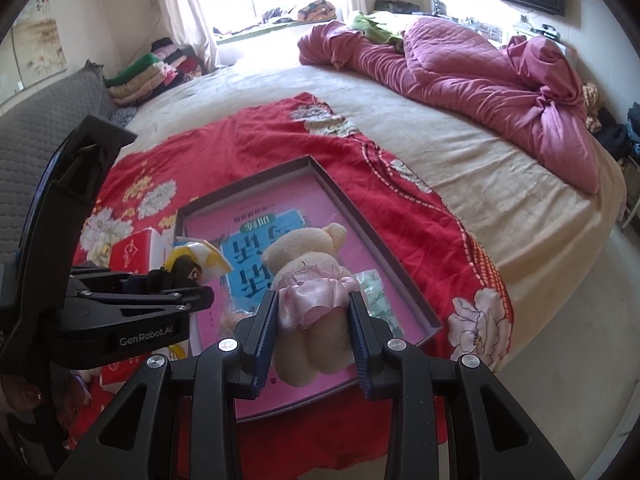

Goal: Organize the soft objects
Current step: 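Carry the snack packet and pink-dress bear over the pink tray, then lower the snack packet and bear onto the book and open both grippers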

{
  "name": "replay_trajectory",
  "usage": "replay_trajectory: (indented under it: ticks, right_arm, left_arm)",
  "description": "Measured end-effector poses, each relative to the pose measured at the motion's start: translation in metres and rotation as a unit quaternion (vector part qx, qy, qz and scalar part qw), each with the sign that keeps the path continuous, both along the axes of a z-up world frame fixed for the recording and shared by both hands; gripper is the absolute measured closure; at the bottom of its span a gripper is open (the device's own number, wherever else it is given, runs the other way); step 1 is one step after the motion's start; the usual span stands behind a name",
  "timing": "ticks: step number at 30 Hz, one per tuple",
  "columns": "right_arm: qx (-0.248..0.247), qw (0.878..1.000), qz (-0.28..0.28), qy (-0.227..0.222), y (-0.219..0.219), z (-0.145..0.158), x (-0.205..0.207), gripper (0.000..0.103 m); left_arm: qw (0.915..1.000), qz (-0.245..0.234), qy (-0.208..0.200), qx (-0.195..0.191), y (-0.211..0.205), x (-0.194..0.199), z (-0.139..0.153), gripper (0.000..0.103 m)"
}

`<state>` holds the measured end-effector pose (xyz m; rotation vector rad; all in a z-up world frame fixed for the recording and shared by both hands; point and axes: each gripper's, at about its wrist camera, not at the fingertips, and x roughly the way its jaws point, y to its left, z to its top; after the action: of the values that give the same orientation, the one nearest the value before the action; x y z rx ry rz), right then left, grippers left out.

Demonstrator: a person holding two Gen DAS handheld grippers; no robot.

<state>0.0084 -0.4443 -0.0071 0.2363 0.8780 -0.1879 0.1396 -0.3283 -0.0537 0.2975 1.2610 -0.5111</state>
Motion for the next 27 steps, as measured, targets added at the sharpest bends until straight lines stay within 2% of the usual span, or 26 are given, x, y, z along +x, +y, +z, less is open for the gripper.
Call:
replay_trajectory:
  ticks: [7, 19, 27]
  right_arm:
    - [0.003, 1.000, -0.001, 0.003, 0.000, -0.008, 0.003, 0.068]
    - [0.002, 1.000, -0.003, 0.014, 0.000, -0.019, 0.010, 0.068]
    - [0.001, 1.000, 0.000, 0.017, 0.005, -0.026, 0.015, 0.067]
  left_arm:
    - [1.0000, 0.001, 0.004, 0.005, -0.003, 0.010, -0.008, 0.062]
    - [0.9999, -0.007, -0.004, -0.009, -0.006, 0.015, -0.004, 0.062]
    - [0.9998, -0.001, 0.007, -0.020, -0.001, 0.018, -0.006, 0.062]
